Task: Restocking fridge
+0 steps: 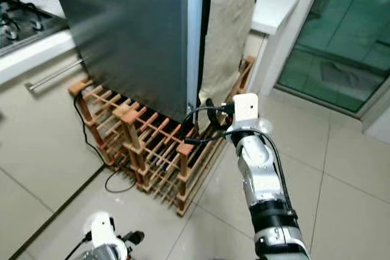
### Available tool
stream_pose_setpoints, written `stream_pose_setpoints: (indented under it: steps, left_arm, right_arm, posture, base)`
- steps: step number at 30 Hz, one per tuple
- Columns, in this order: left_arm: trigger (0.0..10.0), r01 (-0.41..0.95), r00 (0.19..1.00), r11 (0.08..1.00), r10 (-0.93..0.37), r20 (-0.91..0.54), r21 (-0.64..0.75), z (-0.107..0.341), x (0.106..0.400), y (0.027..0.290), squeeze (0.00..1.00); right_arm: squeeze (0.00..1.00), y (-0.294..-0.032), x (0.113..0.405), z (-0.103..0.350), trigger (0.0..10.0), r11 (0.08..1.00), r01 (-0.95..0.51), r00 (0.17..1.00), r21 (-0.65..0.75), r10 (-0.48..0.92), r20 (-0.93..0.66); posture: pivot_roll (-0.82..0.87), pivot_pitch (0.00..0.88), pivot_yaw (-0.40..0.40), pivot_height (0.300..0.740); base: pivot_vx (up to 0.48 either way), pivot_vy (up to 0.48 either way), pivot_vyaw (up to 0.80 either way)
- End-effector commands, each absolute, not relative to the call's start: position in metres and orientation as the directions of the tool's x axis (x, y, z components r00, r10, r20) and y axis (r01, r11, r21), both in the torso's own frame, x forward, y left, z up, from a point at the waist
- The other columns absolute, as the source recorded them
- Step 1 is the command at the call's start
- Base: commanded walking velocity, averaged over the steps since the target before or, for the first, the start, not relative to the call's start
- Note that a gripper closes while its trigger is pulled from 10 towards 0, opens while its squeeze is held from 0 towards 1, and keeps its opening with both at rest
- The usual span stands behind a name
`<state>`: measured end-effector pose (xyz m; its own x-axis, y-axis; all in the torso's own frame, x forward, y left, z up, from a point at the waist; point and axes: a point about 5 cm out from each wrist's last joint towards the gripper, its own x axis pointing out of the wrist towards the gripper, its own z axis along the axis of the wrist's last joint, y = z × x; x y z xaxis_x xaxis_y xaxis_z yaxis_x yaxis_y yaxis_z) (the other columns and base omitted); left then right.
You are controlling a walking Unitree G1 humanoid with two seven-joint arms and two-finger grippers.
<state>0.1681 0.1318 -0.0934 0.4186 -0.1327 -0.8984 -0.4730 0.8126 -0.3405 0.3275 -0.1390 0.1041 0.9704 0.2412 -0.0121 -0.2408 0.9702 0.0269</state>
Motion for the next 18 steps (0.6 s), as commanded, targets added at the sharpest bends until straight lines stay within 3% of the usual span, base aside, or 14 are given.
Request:
stream_pose_setpoints:
  steps: [1,18]
  left_arm:
    - [10.0,0.302,0.952,0.923,-0.306,0.020,-0.239,0.125,0.358,0.105,0.00]
    - [10.0,0.244,0.969,0.940,-0.248,0.013,-0.238,0.127,0.359,0.100,0.00]
  right_arm:
    - [0.00,-0.140,0.329,0.107,10.0,0.972,-0.234,0.972,0.036,0.234,0.000]
    - [0.00,-0.144,0.324,0.097,10.0,0.976,-0.214,0.976,0.031,0.215,-0.032]
  posture:
    - [-0.05,0.000,0.008,0.740]
    - [-0.07,0.000,0.000,0.740]
  base:
    - [0.000,0.000,0.00]
    - [0.000,0.000,0.00]
